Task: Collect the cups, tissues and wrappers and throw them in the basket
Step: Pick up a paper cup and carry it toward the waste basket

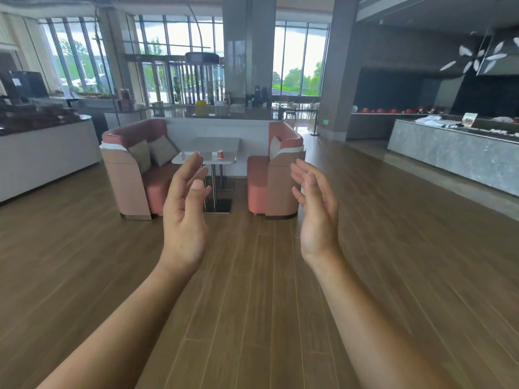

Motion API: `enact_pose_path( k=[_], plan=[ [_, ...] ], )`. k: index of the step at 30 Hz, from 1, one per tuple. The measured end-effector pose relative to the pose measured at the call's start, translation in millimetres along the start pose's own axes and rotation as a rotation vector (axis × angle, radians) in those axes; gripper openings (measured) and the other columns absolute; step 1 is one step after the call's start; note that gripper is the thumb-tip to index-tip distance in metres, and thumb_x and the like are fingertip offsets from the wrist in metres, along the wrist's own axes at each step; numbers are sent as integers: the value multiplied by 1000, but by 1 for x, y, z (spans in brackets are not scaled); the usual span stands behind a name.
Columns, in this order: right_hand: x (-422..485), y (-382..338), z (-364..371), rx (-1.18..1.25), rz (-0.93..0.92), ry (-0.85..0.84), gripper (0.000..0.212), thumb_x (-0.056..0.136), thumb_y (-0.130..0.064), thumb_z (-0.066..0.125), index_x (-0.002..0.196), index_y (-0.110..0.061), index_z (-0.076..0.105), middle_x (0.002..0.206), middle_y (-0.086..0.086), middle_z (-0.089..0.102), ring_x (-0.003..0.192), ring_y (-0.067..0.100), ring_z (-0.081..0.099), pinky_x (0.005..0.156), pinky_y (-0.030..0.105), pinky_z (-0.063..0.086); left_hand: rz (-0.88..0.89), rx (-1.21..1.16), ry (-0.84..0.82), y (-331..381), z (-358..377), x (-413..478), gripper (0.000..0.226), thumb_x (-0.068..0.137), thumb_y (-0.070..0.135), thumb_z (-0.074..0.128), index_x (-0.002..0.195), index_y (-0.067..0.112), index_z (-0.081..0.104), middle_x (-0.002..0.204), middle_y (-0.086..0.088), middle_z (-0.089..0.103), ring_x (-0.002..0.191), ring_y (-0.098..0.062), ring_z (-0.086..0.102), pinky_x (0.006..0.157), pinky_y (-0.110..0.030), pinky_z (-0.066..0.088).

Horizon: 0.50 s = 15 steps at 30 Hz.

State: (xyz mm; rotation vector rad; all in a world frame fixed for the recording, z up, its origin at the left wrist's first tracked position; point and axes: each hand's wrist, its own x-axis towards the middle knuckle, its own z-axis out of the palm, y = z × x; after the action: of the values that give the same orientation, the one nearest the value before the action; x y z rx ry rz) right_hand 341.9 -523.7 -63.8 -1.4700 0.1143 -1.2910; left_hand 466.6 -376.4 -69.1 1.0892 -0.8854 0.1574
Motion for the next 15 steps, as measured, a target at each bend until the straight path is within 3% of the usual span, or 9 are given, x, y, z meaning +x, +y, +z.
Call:
enact_pose_path(
  k=[5,10,15],
  plan=[
    [77,82,-8,23,9,-18,55,91,-59,52,131,-24,64,139,1,66,135,11,59,120,48,42,3,30,21,-79,35,59,51,100,47,43,148,32,49,156,7,52,145,-19,52,118,-51,45],
    [172,153,-15,67,57,-60,58,89,-59,52,131,-21,64,139,1,67,130,7,61,118,40,45,-1,52,47,-155,78,131,53,100,48,43,150,29,49,155,9,54,144,-15,53,118,-51,46],
    [258,219,-19,87,79,-100,61,88,-65,55,131,-22,63,141,3,66,136,13,58,120,47,41,-15,52,91,-226,110,189,49,99,48,44,146,34,51,152,11,56,144,-16,53,117,-52,46]
  ],
)
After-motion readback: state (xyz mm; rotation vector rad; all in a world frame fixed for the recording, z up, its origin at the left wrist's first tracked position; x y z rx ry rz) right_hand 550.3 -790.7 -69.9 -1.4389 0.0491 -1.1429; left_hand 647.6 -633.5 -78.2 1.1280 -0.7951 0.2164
